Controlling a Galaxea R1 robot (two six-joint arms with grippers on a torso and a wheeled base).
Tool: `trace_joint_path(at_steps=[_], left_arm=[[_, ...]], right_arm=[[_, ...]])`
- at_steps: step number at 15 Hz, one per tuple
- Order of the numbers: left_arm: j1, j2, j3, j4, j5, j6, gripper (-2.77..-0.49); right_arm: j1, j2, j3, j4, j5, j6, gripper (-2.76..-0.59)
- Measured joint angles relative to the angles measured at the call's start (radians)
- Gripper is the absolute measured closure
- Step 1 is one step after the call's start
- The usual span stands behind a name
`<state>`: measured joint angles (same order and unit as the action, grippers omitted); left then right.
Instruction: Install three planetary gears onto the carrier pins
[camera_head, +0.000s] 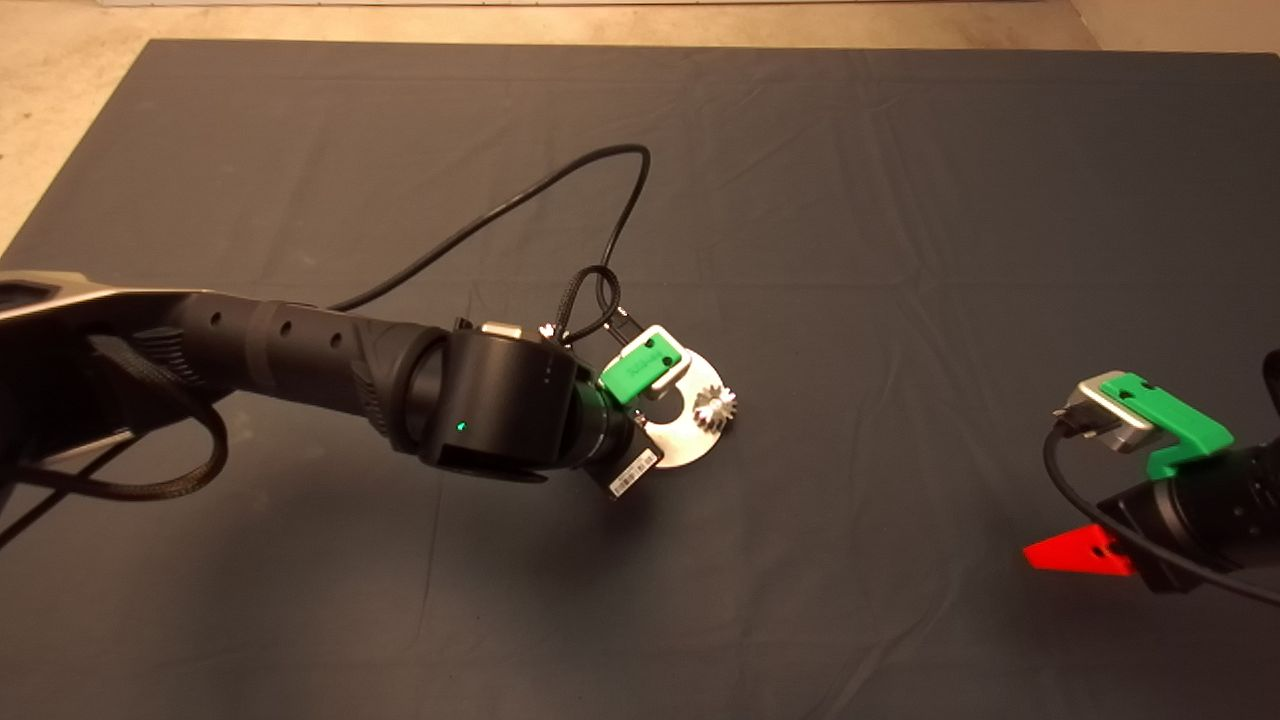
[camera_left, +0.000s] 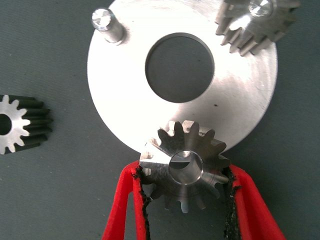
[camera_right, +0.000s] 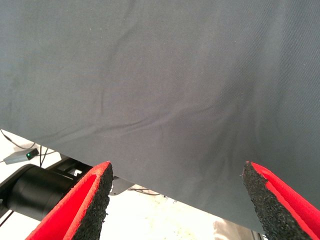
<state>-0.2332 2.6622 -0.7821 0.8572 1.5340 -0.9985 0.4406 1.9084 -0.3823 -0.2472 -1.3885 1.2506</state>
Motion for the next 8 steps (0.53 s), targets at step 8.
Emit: trace_joint_path(at_steps=[8], left_arm=[[0.0,-0.011,-0.017,0.001,-0.035,0.0,-0.6]], right_arm=[[0.0,0.0,0.0,0.0,0.001,0.0,-1.92]])
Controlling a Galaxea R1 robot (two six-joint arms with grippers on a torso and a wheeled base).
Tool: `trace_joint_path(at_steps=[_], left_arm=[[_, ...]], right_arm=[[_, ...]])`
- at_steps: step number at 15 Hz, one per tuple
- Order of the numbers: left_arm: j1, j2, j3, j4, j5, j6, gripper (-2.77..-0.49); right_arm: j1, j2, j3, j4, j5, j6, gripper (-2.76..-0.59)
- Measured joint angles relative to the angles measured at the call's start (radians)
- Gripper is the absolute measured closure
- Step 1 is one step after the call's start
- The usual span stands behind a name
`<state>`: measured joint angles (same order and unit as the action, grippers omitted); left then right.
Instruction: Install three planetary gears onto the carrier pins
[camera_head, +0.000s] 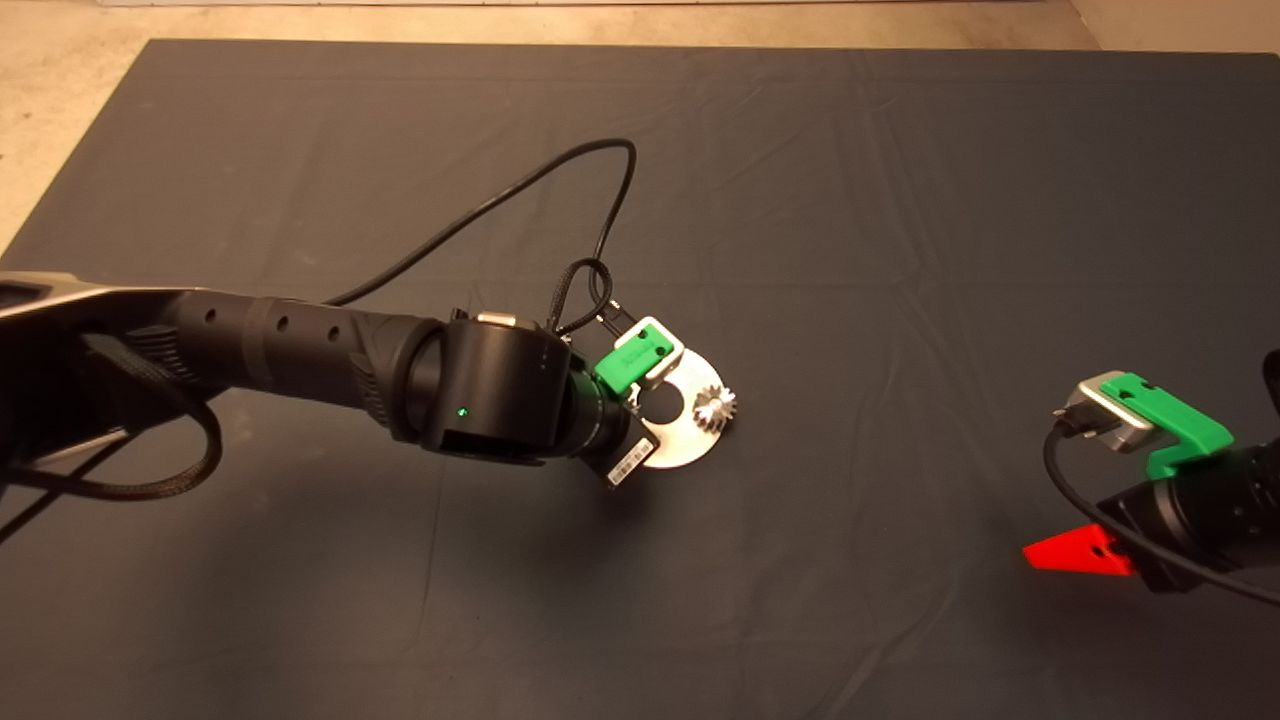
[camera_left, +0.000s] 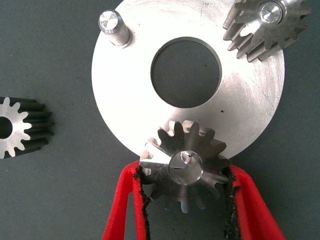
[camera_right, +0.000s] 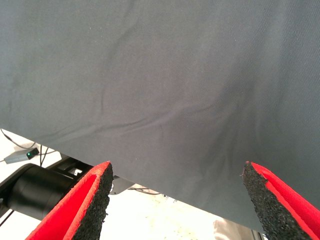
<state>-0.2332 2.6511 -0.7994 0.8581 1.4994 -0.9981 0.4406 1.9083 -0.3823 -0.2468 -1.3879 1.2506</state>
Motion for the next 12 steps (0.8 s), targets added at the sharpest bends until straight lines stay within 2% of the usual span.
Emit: trace_joint_path(at_steps=[5,12], left_arm=[[0.0,0.0,0.0,0.0,0.0,-0.001,-0.6],[0.001,-0.006,0.003,0.006,-0.006,-0.036,-0.6]], right_arm=[[0.0,0.0,0.0,0.0,0.0,0.0,-1.91],[0.0,0.0,0.0,0.0,0.0,0.0,-1.91]])
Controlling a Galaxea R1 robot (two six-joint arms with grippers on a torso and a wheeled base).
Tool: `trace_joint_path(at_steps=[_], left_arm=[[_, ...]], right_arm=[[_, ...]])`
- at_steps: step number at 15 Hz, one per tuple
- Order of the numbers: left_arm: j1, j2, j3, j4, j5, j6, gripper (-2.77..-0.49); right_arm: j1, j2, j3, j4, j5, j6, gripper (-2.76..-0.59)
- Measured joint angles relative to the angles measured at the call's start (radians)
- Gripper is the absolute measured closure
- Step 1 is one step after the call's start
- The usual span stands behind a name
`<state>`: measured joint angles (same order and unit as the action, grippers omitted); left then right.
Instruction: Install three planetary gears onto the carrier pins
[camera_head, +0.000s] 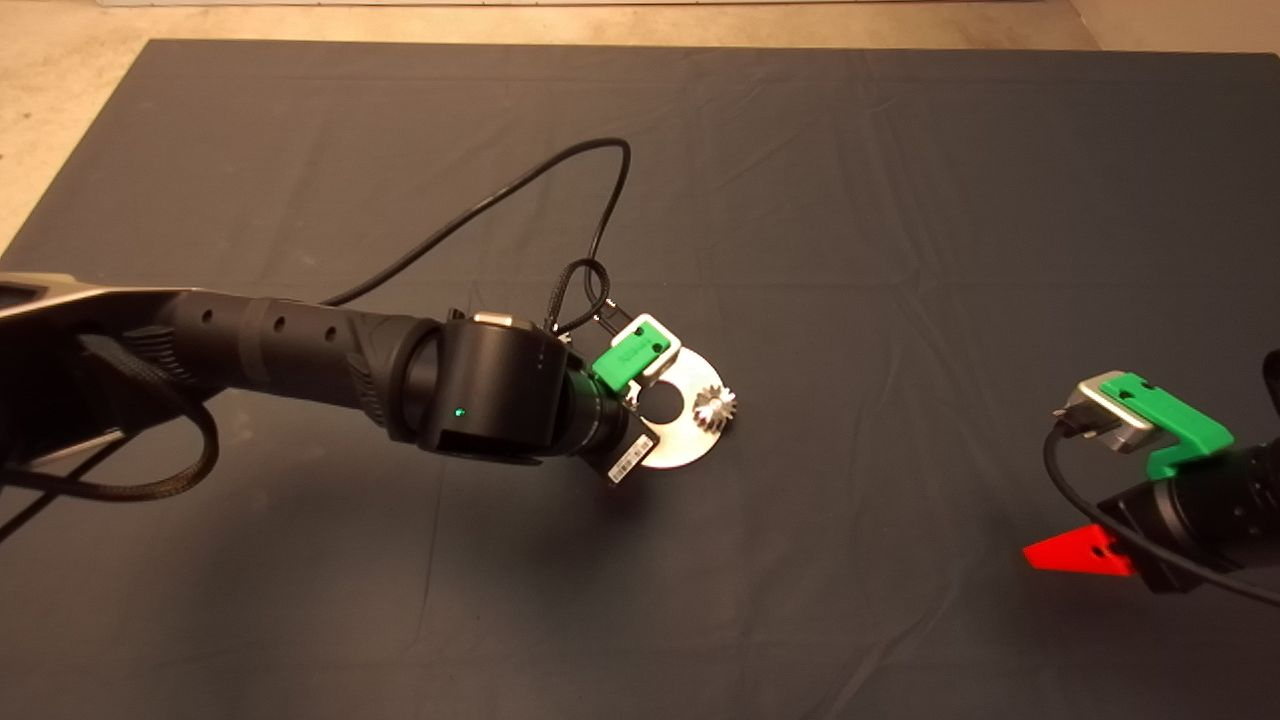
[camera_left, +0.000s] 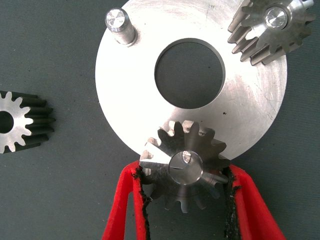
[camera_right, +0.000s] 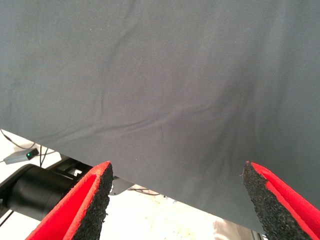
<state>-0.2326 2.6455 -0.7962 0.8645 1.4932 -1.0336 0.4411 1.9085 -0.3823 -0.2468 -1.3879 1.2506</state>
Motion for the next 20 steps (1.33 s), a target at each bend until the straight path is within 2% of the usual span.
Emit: trace_joint_path(at_steps=[2,4,7,9,16,18,20], left_arm=[[0.0,0.0,0.007,0.0,0.0,-0.002,-0.6],[0.0,-0.003,0.014,0.0,0.0,-0.008,-0.6],[0.0,-0.014,0.039,0.0,0.0,-0.048,-0.6],[0.002,-0.019,0.041,0.0,-0.001,-0.05,-0.6],[0.002,-0.022,0.041,0.001,-0.001,-0.05,-0.6],[0.007,-0.028,0.039,0.01,-0.017,-0.05,-0.6],[0.029,-0.037,0.039,0.026,-0.031,-0.05,-0.6]], right_arm=[[0.019,0.0,0.0,0.0,0.0,0.0,-1.91],[0.021,0.0,0.0,0.0,0.0,0.0,-1.91],[0.027,0.0,0.0,0.0,-0.001,0.0,-1.92],[0.036,0.0,0.0,0.0,-0.001,0.0,-1.91],[0.039,0.0,0.0,0.003,-0.001,0.0,-1.92],[0.043,0.0,0.0,0.004,-0.001,0.0,-1.91],[0.047,0.0,0.0,0.005,-0.001,0.0,-1.91]])
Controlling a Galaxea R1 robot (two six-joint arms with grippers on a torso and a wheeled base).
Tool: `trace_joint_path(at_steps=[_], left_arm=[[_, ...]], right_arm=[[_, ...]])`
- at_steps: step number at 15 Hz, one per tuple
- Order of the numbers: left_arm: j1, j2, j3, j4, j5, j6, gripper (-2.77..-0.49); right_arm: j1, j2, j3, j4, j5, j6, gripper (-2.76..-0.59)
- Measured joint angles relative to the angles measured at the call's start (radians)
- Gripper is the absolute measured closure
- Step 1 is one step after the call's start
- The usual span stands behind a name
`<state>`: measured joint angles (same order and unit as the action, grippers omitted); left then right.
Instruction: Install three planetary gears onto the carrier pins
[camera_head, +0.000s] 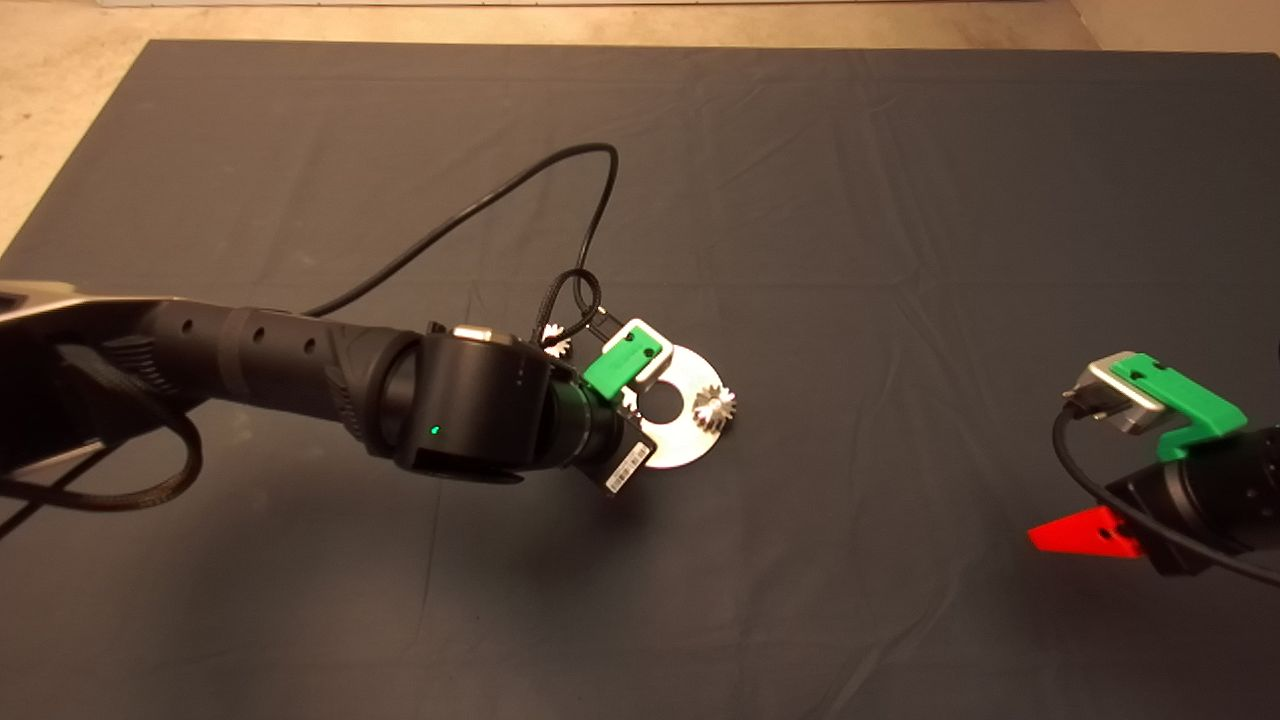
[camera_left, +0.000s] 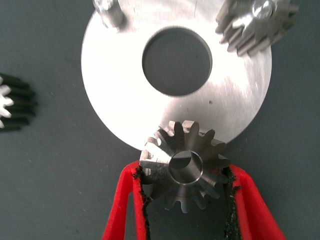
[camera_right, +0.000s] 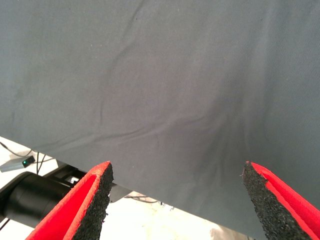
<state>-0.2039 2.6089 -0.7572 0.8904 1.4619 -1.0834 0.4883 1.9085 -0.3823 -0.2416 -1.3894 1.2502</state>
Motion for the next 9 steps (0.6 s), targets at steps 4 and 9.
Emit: trace_joint_path(at_steps=[4,9], left_arm=[[0.004,-0.005,0.0,0.009,-0.011,0.001,-0.59],[0.004,-0.005,0.0,0.011,-0.011,0.016,-0.59]], right_arm=[[0.008,0.0,0.0,0.001,0.001,0.0,-1.91],[0.008,0.0,0.0,0.005,0.001,0.0,-1.92]])
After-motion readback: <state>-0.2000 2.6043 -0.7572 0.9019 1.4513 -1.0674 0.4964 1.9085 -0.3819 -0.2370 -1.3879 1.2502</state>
